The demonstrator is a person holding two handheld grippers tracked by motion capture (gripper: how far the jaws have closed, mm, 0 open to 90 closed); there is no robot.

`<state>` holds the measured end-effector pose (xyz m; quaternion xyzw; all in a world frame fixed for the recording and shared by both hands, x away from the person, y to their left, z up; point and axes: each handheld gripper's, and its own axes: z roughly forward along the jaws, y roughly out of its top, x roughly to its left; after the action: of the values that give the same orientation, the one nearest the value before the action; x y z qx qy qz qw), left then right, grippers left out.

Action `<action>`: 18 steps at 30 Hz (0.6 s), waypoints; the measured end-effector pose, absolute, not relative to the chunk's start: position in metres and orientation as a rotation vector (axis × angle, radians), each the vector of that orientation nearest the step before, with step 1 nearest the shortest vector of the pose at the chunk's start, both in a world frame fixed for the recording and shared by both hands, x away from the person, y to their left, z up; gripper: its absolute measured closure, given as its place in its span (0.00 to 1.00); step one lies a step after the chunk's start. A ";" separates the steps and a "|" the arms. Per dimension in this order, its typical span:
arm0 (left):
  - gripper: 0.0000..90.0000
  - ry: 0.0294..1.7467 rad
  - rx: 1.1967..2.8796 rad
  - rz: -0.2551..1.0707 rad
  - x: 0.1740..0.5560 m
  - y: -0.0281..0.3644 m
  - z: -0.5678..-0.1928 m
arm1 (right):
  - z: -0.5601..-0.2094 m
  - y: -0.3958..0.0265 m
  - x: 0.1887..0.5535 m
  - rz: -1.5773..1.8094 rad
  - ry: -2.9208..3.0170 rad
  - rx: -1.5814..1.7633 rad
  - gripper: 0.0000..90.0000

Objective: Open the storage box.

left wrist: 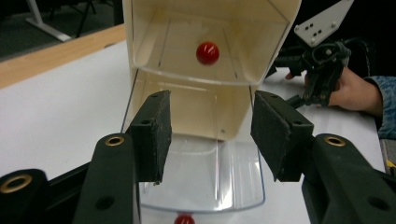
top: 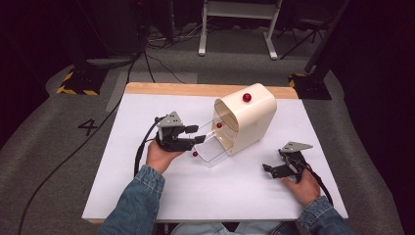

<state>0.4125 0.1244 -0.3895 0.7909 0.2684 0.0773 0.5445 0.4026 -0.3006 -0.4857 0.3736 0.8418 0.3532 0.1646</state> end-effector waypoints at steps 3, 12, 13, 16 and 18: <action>0.53 0.621 1.879 0.197 0.416 0.116 -0.387 | -0.486 -0.301 0.403 1.007 2.399 1.065 0.04; 0.53 0.602 1.854 0.192 0.431 0.094 -0.394 | -0.486 -0.301 0.403 1.006 2.399 1.064 0.04; 0.53 0.608 1.854 0.184 0.432 0.092 -0.395 | -0.486 -0.301 0.403 1.006 2.399 1.064 0.04; 0.53 0.614 1.857 0.186 0.435 0.088 -0.397 | -0.486 -0.301 0.403 1.007 2.399 1.065 0.04; 0.55 0.620 1.853 0.186 0.437 0.084 -0.400 | -0.486 -0.301 0.403 1.007 2.399 1.065 0.04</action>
<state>0.4374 0.0845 -0.3996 0.7848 0.2626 0.0789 0.5557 0.4026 -0.3006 -0.4857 0.3736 0.8418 0.3532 0.1646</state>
